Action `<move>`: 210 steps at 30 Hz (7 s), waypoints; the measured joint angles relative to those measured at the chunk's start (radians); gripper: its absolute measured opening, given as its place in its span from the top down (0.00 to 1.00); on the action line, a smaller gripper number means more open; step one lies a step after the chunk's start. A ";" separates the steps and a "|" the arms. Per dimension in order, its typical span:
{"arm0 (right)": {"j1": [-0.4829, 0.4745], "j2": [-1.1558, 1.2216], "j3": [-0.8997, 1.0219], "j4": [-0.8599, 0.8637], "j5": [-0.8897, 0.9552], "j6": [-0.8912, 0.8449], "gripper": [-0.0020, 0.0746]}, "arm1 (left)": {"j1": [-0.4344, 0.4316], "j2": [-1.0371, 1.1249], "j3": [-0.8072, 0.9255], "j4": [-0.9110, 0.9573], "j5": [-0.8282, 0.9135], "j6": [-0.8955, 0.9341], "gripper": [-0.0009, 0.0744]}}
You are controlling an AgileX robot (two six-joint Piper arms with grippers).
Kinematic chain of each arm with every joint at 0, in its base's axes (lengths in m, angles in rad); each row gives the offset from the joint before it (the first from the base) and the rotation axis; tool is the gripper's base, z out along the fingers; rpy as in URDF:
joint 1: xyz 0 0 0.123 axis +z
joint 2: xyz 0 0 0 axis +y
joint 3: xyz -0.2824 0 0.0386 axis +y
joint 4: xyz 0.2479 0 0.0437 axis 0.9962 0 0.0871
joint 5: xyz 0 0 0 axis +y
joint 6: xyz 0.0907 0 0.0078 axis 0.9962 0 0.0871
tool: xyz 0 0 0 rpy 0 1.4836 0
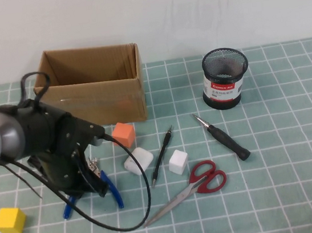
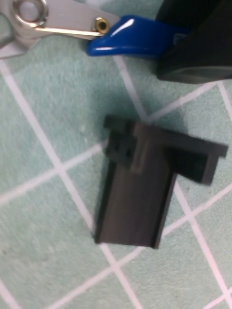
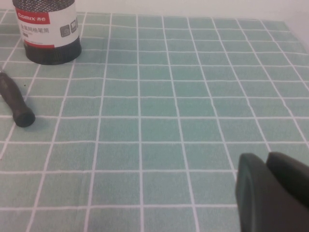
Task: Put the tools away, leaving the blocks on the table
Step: Pick up the pliers from the table, then place the Pliers into the box, then pick up the scissors from the table
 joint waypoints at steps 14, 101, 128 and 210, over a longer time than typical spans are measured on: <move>0.000 0.000 0.000 0.000 0.000 0.000 0.98 | -0.107 -0.280 0.015 -0.021 0.083 -0.015 0.89; 0.000 0.000 0.000 0.000 0.000 0.000 0.98 | -0.027 0.026 -0.355 1.115 -0.363 0.248 0.72; 0.000 0.000 0.000 0.000 0.000 0.000 0.98 | -0.206 -0.269 -0.355 0.512 -0.008 0.195 0.70; 0.000 0.000 0.000 0.000 0.000 0.000 0.98 | -0.393 0.212 -0.366 -0.183 0.190 0.318 0.83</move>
